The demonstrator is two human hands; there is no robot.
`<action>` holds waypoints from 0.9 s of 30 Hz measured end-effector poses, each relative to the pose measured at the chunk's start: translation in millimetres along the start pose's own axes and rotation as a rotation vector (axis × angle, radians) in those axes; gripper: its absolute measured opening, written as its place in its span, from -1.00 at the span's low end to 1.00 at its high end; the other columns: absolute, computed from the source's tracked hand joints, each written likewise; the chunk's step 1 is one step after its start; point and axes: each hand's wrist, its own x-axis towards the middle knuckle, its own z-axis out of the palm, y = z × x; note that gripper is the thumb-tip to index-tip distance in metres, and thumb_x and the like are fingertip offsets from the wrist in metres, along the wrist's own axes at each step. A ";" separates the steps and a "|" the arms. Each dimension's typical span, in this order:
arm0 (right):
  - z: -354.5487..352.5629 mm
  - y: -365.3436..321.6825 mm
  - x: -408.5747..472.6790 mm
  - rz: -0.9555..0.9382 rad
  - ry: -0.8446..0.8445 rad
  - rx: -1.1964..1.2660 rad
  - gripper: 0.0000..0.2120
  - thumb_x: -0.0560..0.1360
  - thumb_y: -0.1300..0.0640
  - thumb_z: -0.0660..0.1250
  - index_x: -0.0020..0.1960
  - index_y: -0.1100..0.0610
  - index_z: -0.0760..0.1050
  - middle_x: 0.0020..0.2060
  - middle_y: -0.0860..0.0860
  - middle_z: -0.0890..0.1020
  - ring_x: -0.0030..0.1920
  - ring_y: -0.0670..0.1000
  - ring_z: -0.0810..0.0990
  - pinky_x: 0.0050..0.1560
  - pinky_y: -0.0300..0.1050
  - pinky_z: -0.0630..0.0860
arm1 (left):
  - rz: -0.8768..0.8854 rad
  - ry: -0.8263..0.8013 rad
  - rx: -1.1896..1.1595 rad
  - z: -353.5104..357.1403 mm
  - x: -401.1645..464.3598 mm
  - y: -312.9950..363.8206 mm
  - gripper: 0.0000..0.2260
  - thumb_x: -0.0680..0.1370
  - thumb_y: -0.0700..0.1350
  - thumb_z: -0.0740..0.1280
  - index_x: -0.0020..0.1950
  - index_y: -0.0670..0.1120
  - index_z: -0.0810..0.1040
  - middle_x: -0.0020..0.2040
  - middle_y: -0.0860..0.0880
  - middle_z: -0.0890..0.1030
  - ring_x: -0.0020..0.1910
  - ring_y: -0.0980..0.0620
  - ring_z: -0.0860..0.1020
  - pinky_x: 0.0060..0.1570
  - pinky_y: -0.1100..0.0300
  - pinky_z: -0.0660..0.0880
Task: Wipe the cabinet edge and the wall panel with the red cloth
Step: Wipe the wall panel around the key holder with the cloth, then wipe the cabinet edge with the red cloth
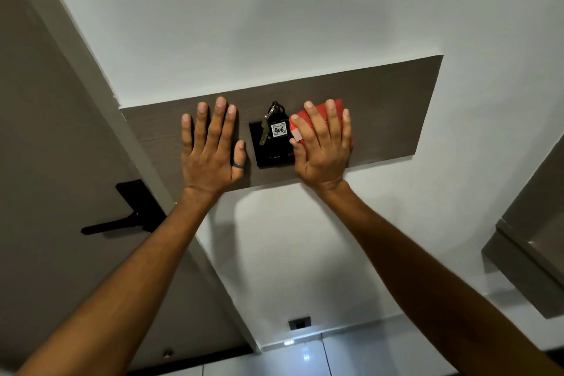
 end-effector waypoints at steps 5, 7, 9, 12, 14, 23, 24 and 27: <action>-0.9 6.4 -5.9 0.018 -0.051 -0.059 -0.65 0.67 0.03 0.19 0.39 0.08 0.55 0.38 0.14 0.60 0.49 0.27 0.41 0.50 0.36 0.34 | -0.059 -0.056 -0.021 -2.5 -1.4 5.7 -0.42 0.66 -0.01 0.16 0.65 -0.13 0.12 0.67 -0.05 0.00 0.65 -0.09 -0.07 0.62 -0.12 -0.08; -6.7 10.4 -11.7 -0.051 -0.072 -0.034 -0.65 0.70 0.03 0.16 0.41 0.07 0.53 0.39 0.12 0.60 0.49 0.25 0.41 0.48 0.32 0.39 | -0.148 -0.115 -0.083 -6.5 -5.8 16.4 -0.44 0.68 -0.02 0.13 0.65 -0.14 0.10 0.65 -0.11 0.07 0.65 -0.09 -0.10 0.62 -0.11 -0.11; -22.3 29.5 -21.7 -0.175 -0.089 -0.066 -0.68 0.70 0.08 0.21 0.40 0.06 0.55 0.39 0.09 0.60 0.47 0.23 0.48 0.36 0.22 0.49 | -0.263 -0.179 -0.162 -14.8 -15.9 36.1 -0.45 0.69 -0.03 0.14 0.64 -0.18 0.10 0.64 -0.20 0.12 0.64 -0.11 -0.08 0.62 -0.14 -0.09; -59.9 53.6 -51.0 -0.107 -0.221 -0.084 -0.65 0.60 0.24 0.39 0.38 0.08 0.59 0.39 0.05 0.60 0.44 0.22 0.53 0.21 0.10 0.51 | -0.412 -0.243 -0.302 -30.8 -42.3 77.6 -0.44 0.67 -0.09 0.20 0.62 -0.26 0.14 0.63 -0.27 0.10 0.64 -0.20 -0.01 0.60 -0.21 0.01; -88.1 62.5 -75.3 0.273 -0.301 0.131 -0.66 0.63 0.28 0.36 0.39 0.12 0.57 0.38 0.03 0.60 0.45 0.14 0.52 0.30 0.10 0.53 | -0.436 -0.290 -0.378 -39.3 -62.0 113.1 -0.44 0.65 -0.10 0.21 0.61 -0.26 0.16 0.63 -0.26 0.10 0.64 -0.22 0.01 0.60 -0.20 0.01; -200.0 153.5 -133.1 2.183 0.021 1.136 -0.55 0.71 -0.17 0.13 0.10 0.08 0.69 -0.02 0.07 0.76 0.02 0.08 0.74 0.23 0.08 0.58 | -0.041 -0.802 -0.614 -32.1 -65.9 297.8 -0.43 0.67 0.02 0.14 0.64 -0.17 0.14 0.66 -0.15 0.11 0.65 -0.13 -0.01 0.59 -0.20 0.07; -216.9 175.2 -142.8 2.198 0.031 1.129 -0.51 0.70 -0.19 0.13 0.00 0.07 0.74 -0.07 0.06 0.76 -0.04 0.06 0.75 0.17 0.06 0.59 | -0.022 -0.857 -0.625 -28.1 -59.5 323.3 -0.42 0.68 0.03 0.13 0.65 -0.16 0.13 0.66 -0.14 0.10 0.65 -0.12 -0.03 0.60 -0.19 0.06; -256.7 223.8 -159.8 2.203 0.038 1.061 -0.47 0.68 -0.20 0.16 -0.15 0.05 0.77 -0.15 0.03 0.76 -0.09 0.04 0.76 0.16 0.06 0.63 | -0.008 -0.962 -0.633 -15.7 -48.0 370.9 -0.42 0.69 0.08 0.06 0.65 -0.15 0.10 0.66 -0.14 0.07 0.65 -0.13 -0.04 0.62 -0.14 0.00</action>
